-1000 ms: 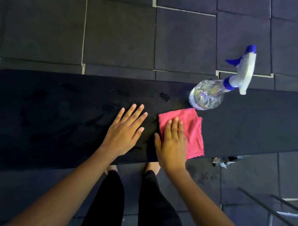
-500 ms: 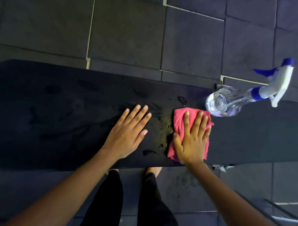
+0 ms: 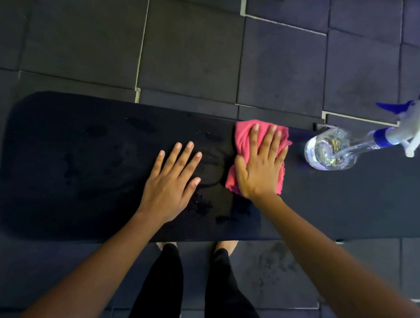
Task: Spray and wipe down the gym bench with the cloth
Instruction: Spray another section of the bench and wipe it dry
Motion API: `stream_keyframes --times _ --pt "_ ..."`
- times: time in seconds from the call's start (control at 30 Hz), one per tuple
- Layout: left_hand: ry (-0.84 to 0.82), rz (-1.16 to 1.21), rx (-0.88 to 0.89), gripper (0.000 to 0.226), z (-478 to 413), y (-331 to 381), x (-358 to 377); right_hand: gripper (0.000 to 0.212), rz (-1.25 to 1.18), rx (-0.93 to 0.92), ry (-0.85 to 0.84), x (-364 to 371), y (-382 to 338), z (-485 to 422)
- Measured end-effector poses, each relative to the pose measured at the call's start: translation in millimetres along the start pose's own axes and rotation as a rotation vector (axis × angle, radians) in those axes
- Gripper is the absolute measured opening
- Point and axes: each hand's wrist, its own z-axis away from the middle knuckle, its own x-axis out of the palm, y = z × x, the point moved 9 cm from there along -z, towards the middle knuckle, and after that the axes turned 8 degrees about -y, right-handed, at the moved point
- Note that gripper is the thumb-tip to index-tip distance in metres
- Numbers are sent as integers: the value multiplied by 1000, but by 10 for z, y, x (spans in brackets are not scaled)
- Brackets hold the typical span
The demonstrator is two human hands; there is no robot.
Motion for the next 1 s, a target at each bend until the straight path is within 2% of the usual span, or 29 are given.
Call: stream_keyframes --times 0.07,0.1,0.23,0.27,0.4,0.53,0.57,0.67,0.7,0.8,0.83,0.93,1.0 --pt "6 3 -20 58 31 -84 -9 80 49 -90 8 -6 -20 9" --pt "11 7 -39 59 44 -145 -17 80 39 -68 14 -27 16 -45" --pt "41 44 -115 61 113 -399 -37 81 -87 218 74 -55 -28 -173" --pt "43 49 -115 61 127 -419 -36 82 -94 218 68 -28 -159 -160" --pt "55 46 -129 58 134 -568 -86 81 -10 -7 10 38 -523 -147" --pt "65 51 -204 59 213 -910 -154 83 -87 170 50 -5 -572 -229" --pt "66 54 -213 60 245 -967 -158 84 -77 135 52 17 -741 -210" --pt "57 54 -214 61 305 -1039 -161 81 -4 -125 11 109 -1173 -181" --pt "62 53 -225 61 323 -1067 -171 80 -3 -142 7 109 -1188 -210" --pt "82 83 -289 61 405 -1234 -199 80 -41 17 44 84 -1189 -260" --pt "88 89 -303 60 440 -1286 -207 81 -42 6 50 100 -1326 -229" --pt "86 78 -296 60 500 -1354 -211 81 20 -259 -1 192 -1794 -159" --pt "91 80 -311 60 528 -1430 -225 80 11 -241 -6 183 -1822 -241"
